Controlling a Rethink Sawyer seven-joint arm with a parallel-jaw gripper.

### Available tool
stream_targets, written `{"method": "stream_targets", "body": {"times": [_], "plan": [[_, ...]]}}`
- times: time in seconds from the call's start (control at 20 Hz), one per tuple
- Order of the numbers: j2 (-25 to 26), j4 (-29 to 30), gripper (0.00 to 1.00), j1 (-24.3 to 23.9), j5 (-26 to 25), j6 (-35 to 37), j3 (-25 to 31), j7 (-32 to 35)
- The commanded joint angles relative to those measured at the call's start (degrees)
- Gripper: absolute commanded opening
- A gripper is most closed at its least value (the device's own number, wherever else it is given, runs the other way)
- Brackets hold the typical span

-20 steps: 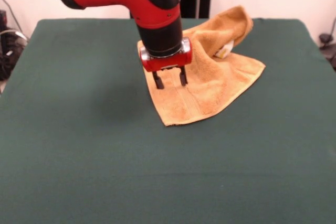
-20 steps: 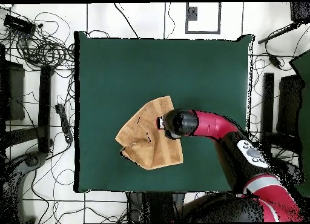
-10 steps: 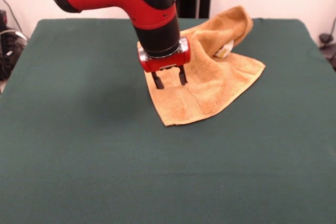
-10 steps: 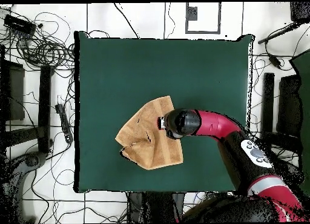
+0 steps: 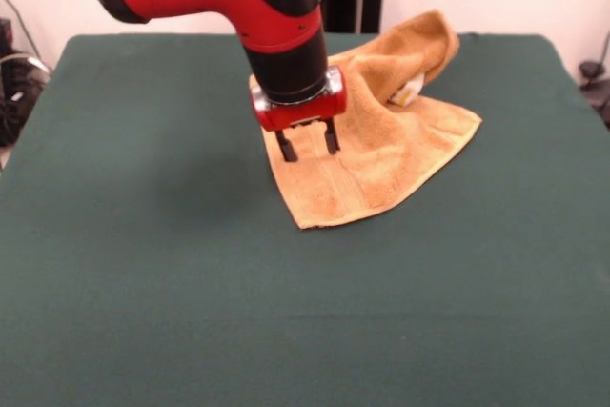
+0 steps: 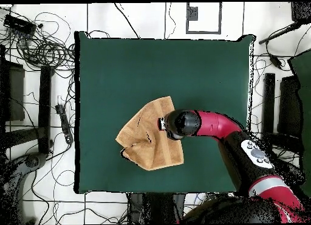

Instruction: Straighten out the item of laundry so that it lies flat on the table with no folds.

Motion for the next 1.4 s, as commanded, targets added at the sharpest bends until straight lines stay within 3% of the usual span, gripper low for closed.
{"method": "stream_targets", "body": {"times": [0.05, 0.35, 1.4], "plan": [[9.79, -10.28, 1.00, -4.93, -16.35, -10.38, -11.42, -3.02], [6.30, -6.22, 1.00, -5.04, -15.73, -10.53, -10.97, -1.65], [1.26, -2.90, 1.00, -4.68, -16.10, -7.33, -10.02, 1.00]]}}
